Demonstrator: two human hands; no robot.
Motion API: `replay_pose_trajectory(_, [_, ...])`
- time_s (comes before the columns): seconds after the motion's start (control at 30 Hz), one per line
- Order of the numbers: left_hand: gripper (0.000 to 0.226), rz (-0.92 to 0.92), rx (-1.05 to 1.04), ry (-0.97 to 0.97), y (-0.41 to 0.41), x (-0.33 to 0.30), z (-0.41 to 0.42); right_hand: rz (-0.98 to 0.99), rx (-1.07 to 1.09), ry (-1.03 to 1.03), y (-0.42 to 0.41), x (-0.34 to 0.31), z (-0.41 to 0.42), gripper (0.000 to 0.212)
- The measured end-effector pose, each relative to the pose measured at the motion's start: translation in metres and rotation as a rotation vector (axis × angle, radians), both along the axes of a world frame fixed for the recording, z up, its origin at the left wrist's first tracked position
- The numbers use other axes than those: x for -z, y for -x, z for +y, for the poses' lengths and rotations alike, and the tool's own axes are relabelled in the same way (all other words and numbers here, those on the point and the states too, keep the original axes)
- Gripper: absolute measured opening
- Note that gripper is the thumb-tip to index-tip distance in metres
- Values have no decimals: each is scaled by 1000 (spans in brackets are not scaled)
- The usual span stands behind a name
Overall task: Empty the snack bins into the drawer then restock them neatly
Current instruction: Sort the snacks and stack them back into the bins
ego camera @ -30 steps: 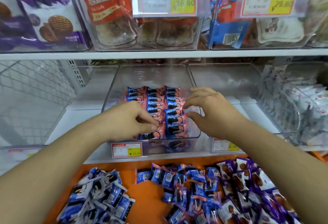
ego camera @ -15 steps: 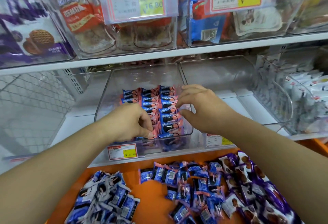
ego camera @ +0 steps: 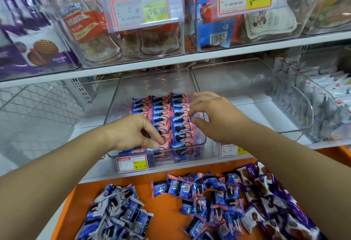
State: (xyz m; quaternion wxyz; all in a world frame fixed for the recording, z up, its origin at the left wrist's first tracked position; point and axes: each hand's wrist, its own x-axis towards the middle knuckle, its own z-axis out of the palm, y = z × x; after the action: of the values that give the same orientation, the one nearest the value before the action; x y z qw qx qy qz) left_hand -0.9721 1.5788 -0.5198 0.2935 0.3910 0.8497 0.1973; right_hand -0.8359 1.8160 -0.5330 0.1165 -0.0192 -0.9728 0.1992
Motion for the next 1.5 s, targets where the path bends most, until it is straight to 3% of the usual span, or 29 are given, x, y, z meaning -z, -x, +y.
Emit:
replay_pose_trajectory(0.17, [17, 32, -59, -69, 0, 13, -4, -4, 0, 9, 0, 1, -1, 18])
replay_pose_trajectory(1.1, [14, 118, 74, 64, 3, 23, 7, 2, 5, 39, -1, 0, -2, 18])
replay_pose_trajectory(1.23, [5, 21, -13, -64, 0, 11, 11, 2, 6, 52, -1, 0, -2, 19])
replay_pose_trajectory(1.33, [12, 59, -30, -143, -5, 11, 27, 23, 2, 50, 0, 2, 0, 19])
replay_pose_trajectory(1.5, [15, 173, 7, -2, -14, 27, 50, 27, -9, 45, 1, 5, 2, 20])
